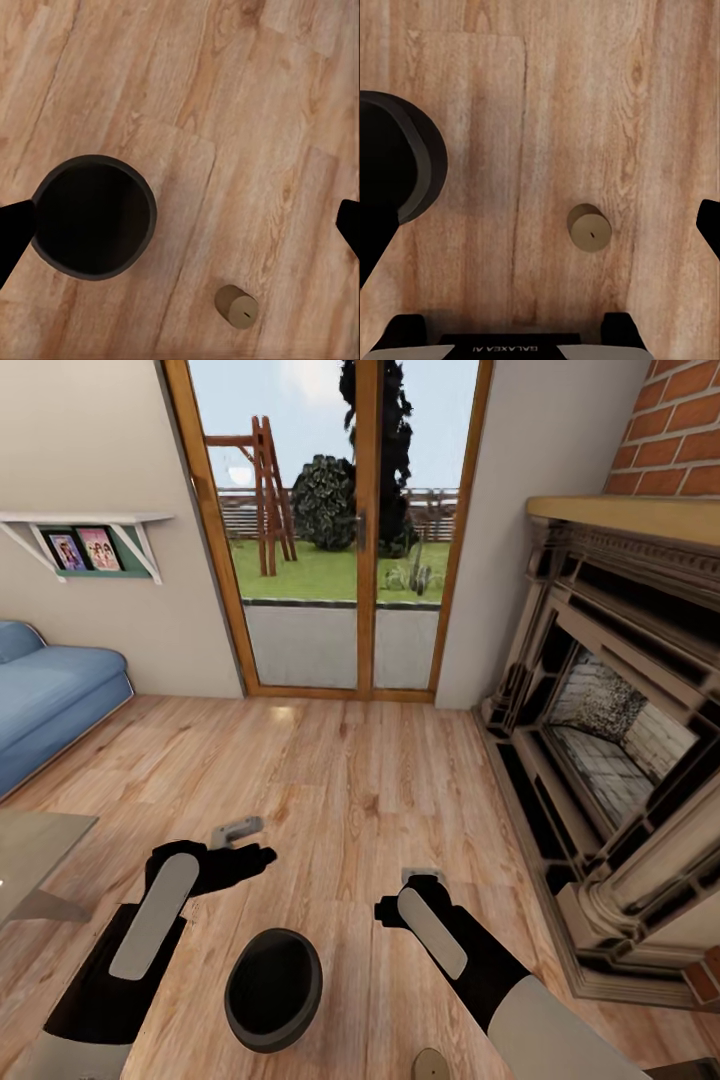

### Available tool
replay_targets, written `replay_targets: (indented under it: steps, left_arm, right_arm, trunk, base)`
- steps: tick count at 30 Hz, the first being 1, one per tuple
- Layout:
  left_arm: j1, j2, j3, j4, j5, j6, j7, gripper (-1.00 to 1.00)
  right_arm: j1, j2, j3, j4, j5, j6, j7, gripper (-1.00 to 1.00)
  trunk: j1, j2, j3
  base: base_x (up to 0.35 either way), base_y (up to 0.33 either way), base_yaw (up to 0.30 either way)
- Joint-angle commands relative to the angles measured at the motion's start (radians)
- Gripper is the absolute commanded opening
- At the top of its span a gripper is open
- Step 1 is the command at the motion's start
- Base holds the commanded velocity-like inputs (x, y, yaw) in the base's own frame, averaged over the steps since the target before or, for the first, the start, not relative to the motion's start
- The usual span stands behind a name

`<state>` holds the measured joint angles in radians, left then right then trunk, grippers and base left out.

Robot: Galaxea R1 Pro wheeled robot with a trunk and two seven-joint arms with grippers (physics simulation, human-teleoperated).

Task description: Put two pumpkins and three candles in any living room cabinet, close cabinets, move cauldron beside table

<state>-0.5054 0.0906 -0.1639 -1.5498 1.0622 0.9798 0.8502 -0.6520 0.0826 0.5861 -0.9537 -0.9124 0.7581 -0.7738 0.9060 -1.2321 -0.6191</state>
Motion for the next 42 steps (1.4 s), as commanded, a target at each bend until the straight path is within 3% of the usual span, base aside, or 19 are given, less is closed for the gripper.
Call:
replay_targets:
  steps: [1,3,5,7,10,11,12,15,17,23,26,30,33,35,42]
  left_arm:
    - [-0.001,0.006,0.004,-0.002,0.024,0.002,0.010,1.00]
    - [-0.001,0.024,0.021,-0.006,0.082,0.005,0.009,1.00]
    - [-0.001,0.063,0.043,-0.010,0.216,0.007,0.008,1.00]
    - [-0.001,0.122,0.057,-0.011,0.409,0.009,0.008,1.00]
    - [-0.001,0.237,0.060,-0.012,0.723,0.010,0.007,1.00]
    - [-0.001,0.253,0.059,-0.012,0.767,0.010,0.007,1.00]
    - [-0.001,0.281,0.058,-0.012,0.846,0.010,0.006,1.00]
    - [0.000,0.316,0.056,-0.013,0.961,0.013,0.006,1.00]
    - [0.000,0.326,0.054,-0.014,0.998,0.014,0.005,1.00]
    - [0.002,0.334,0.065,-0.013,1.032,0.014,0.004,1.00]
    - [0.002,0.339,0.066,-0.013,1.068,0.014,0.003,1.00]
    - [0.003,0.372,0.065,-0.013,1.147,0.014,0.004,1.00]
    - [0.019,0.421,0.065,-0.013,1.207,0.014,0.004,1.00]
    - [0.040,0.439,0.064,-0.011,1.239,0.014,0.004,1.00]
    - [0.063,0.453,0.064,-0.010,1.264,0.014,0.004,1.00]
  right_arm:
    - [-0.001,-0.001,0.002,-0.001,-0.009,0.002,-0.012,1.00]
    - [-0.001,-0.001,0.000,-0.001,-0.010,0.009,-0.015,1.00]
    - [-0.001,-0.001,-0.028,0.000,-0.012,0.014,-0.016,1.00]
    - [-0.001,0.001,-0.080,0.000,-0.009,0.010,-0.018,1.00]
    - [-0.001,-0.002,-0.133,0.000,-0.003,0.002,-0.015,1.00]
    - [0.000,-0.002,-0.137,0.001,-0.002,0.001,-0.015,1.00]
    - [0.001,-0.003,-0.143,0.002,-0.002,-0.004,-0.013,1.00]
    - [0.011,-0.004,-0.149,0.012,-0.001,-0.042,-0.008,1.00]
    - [0.018,-0.004,-0.149,0.049,0.000,-0.082,-0.006,1.00]
    - [0.023,-0.004,-0.145,0.220,0.003,-0.188,0.012,1.00]
    - [0.023,-0.004,-0.144,0.290,0.005,-0.232,0.062,1.00]
    - [0.023,-0.004,-0.143,0.363,0.008,-0.258,0.122,1.00]
    - [0.023,-0.004,-0.142,0.388,0.009,-0.265,0.144,1.00]
    - [0.023,-0.005,-0.142,0.395,0.009,-0.276,0.149,1.00]
    - [0.023,-0.005,-0.106,0.405,0.007,-0.345,0.152,1.00]
  trunk:
    - [0.004,-0.008,-0.004]
    - [0.012,-0.022,-0.010]
    - [0.019,-0.036,-0.017]
    - [0.027,-0.050,-0.023]
    - [0.038,-0.071,-0.032]
    - [0.042,-0.078,-0.036]
    - [0.046,-0.085,-0.039]
    - [0.058,-0.106,-0.048]
    - [0.065,-0.120,-0.054]
    - [0.088,-0.162,-0.073]
    - [0.100,-0.183,-0.083]
    - [0.115,-0.211,-0.095]
    - [0.127,-0.232,-0.104]
    - [0.134,-0.246,-0.111]
    - [0.161,-0.295,-0.133]
  base:
    - [0.000,0.000,0.000]
    - [0.000,0.000,0.000]
    - [0.000,0.000,0.000]
    - [0.000,0.000,0.000]
    - [0.000,0.000,0.000]
    - [0.000,0.000,0.000]
    - [0.000,0.000,0.000]
    - [0.000,0.000,0.000]
    - [0.000,0.000,0.000]
    - [0.000,0.000,0.000]
    - [0.000,0.000,0.000]
    - [0.000,0.000,0.000]
    - [0.000,0.000,0.000]
    - [0.000,0.000,0.000]
    - [0.000,0.000,0.000]
